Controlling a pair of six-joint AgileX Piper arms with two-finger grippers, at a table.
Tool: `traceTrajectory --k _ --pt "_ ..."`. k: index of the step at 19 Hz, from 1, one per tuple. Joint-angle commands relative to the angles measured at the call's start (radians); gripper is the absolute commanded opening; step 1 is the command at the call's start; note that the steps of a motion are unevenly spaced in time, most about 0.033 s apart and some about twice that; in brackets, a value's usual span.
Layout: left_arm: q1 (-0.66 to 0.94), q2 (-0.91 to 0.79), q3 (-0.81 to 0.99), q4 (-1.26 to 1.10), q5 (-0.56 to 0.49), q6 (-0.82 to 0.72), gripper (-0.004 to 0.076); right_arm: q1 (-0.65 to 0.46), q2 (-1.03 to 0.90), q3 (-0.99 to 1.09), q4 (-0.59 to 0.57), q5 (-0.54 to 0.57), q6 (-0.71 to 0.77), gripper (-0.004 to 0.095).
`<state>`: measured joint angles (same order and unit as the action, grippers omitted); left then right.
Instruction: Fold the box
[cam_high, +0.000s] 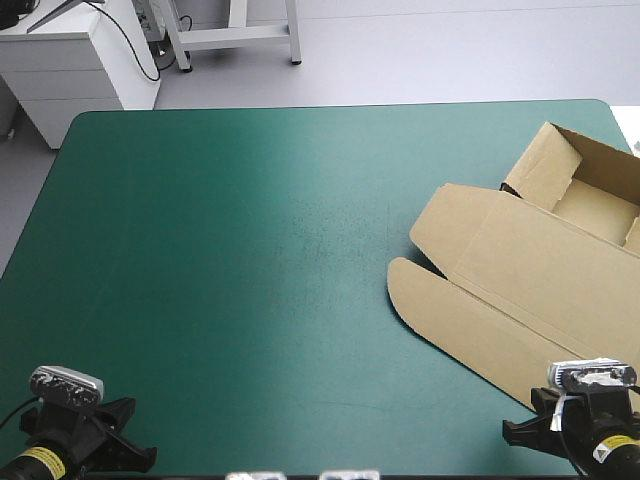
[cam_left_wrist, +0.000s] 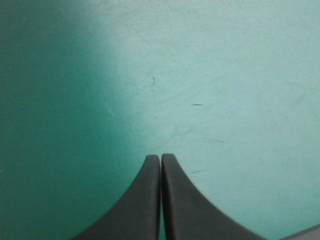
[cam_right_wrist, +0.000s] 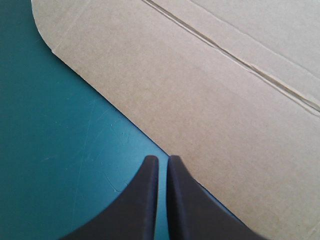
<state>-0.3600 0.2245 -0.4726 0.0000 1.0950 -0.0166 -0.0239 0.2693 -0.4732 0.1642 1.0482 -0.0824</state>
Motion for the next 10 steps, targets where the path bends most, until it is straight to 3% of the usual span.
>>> traceTrajectory --k 1,10 --pt "0.066 0.014 -0.023 -0.010 -0.058 -0.002 -0.0008 0.001 0.011 -0.025 0.011 -0.048 -0.006 0.0042" --pt "0.201 0.014 -0.023 -0.010 -0.058 -0.002 -0.0008 0.001 0.011 -0.025 0.011 -0.048 -0.006 0.0042"
